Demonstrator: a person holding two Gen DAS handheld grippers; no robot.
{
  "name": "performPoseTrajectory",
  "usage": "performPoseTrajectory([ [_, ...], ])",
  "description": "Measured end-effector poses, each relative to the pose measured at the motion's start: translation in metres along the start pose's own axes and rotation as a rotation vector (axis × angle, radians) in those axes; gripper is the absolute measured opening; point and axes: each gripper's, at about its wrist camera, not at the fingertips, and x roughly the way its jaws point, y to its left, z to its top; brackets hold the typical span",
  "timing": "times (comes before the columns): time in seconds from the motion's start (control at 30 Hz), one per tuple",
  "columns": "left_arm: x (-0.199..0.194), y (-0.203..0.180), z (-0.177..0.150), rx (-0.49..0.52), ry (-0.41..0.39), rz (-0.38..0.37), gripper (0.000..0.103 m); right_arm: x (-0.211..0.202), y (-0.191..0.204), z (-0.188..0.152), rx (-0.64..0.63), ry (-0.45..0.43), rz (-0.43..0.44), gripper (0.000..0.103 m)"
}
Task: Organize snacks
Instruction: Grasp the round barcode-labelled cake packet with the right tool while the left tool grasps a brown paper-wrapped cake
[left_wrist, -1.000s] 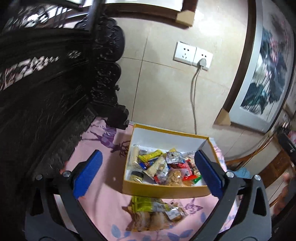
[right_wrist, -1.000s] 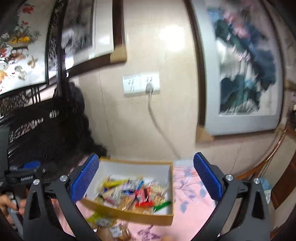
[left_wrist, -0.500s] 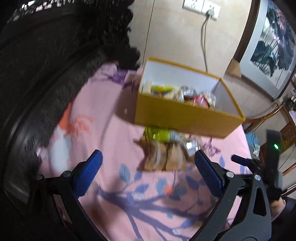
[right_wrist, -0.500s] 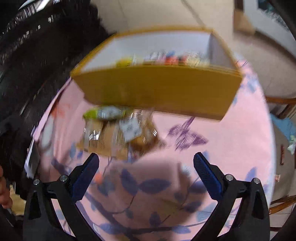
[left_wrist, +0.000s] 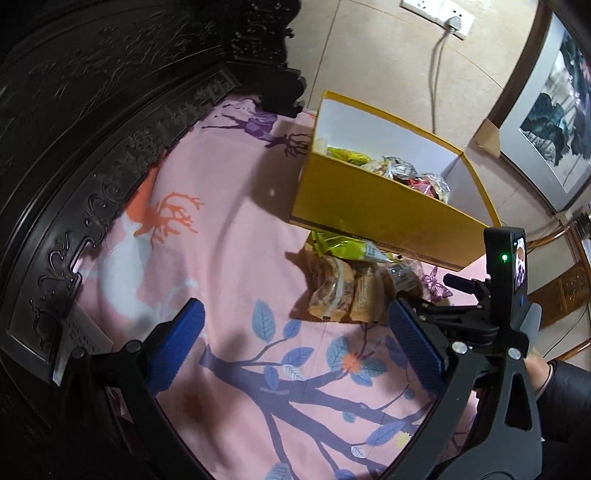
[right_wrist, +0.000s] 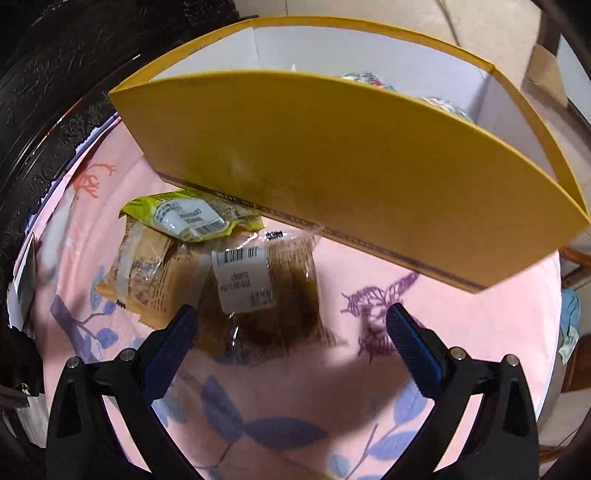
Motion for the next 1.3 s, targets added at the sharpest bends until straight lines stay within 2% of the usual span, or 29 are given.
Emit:
performPoseTrajectory([
  [0.2, 0.005, 0.004, 0.0, -0.015, 0.018, 0.009, 0.101, 0.008, 0.002, 0.009, -0.032, 0.014, 0.004, 0.1],
  [0.37, 0.009, 0.007, -0.001, -0.022, 0.029, 0.014, 0.101, 0.02, 0.006, 0.012, -0.06, 0.044, 0.021, 0.087],
  [0.6, 0.013, 0.007, 0.0, -0.024, 0.043, 0.016, 0.101, 0.024, 0.005, 0.015, -0.054, 0.036, 0.064, 0.081],
  [0.7, 0.014, 0.006, 0.0, -0.016, 0.046, 0.018, 0.101, 0.023, 0.005, 0.014, -0.045, 0.034, 0.099, 0.073],
  [0.8, 0.015, 0.005, -0.001, -0.011, 0.05, 0.019, 0.101, 0.018, 0.003, 0.009, -0.036, 0.032, 0.114, 0.056],
  [1.07, 0.025, -0.001, -0.002, 0.04, 0.049, 0.041, 0.101, -0.013, -0.019, -0.02, 0.136, -0.004, 0.136, 0.055],
  [1.2, 0.05, -0.011, 0.003, 0.096, 0.076, 0.07, 0.101, -0.029, -0.024, -0.043, 0.213, -0.001, 0.143, 0.055],
  [1.3, 0.077, -0.019, 0.01, 0.113, 0.118, 0.062, 0.101, -0.038, -0.028, -0.061, 0.276, 0.004, 0.16, 0.055],
])
